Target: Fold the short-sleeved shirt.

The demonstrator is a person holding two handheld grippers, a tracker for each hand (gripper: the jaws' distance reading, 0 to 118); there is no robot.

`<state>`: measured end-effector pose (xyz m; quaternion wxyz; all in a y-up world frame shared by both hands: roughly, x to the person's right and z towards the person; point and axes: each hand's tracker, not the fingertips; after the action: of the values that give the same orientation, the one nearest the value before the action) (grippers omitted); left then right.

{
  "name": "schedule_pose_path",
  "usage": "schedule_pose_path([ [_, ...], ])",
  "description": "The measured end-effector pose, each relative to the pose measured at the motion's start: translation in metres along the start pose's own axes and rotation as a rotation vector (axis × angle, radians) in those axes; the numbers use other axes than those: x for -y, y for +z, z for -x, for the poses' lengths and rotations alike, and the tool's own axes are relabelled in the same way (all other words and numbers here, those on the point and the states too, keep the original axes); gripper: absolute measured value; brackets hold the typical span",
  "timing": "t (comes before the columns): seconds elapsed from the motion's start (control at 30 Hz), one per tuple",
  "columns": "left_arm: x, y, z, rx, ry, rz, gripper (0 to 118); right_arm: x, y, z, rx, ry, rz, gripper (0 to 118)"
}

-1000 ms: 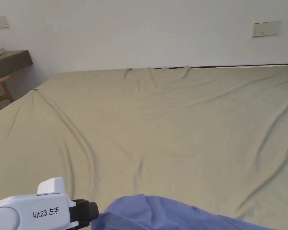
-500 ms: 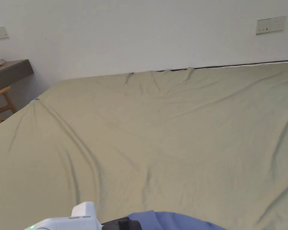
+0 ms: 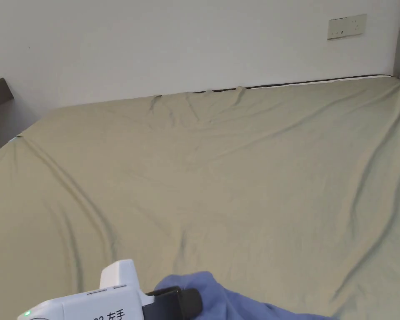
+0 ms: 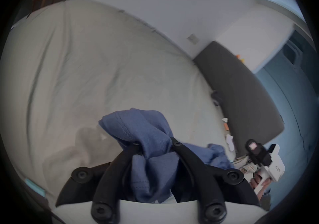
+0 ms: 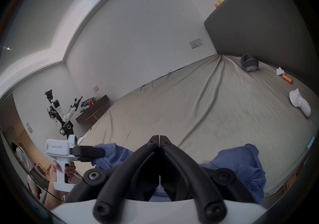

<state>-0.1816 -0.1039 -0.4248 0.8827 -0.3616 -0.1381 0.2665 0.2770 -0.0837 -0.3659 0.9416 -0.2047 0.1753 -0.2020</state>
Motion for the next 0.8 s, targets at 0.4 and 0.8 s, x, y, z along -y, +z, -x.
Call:
schedule_pose_path([
  [0.4,0.081,-0.156,-0.106,0.203,-0.072,0.353,35,0.023,0.035,-0.014,0.104,-0.087,-0.001,0],
  [0.8,0.029,-0.053,-0.104,0.091,-0.185,-0.023,89,0.019,0.044,-0.014,0.112,-0.096,-0.037,0],
])
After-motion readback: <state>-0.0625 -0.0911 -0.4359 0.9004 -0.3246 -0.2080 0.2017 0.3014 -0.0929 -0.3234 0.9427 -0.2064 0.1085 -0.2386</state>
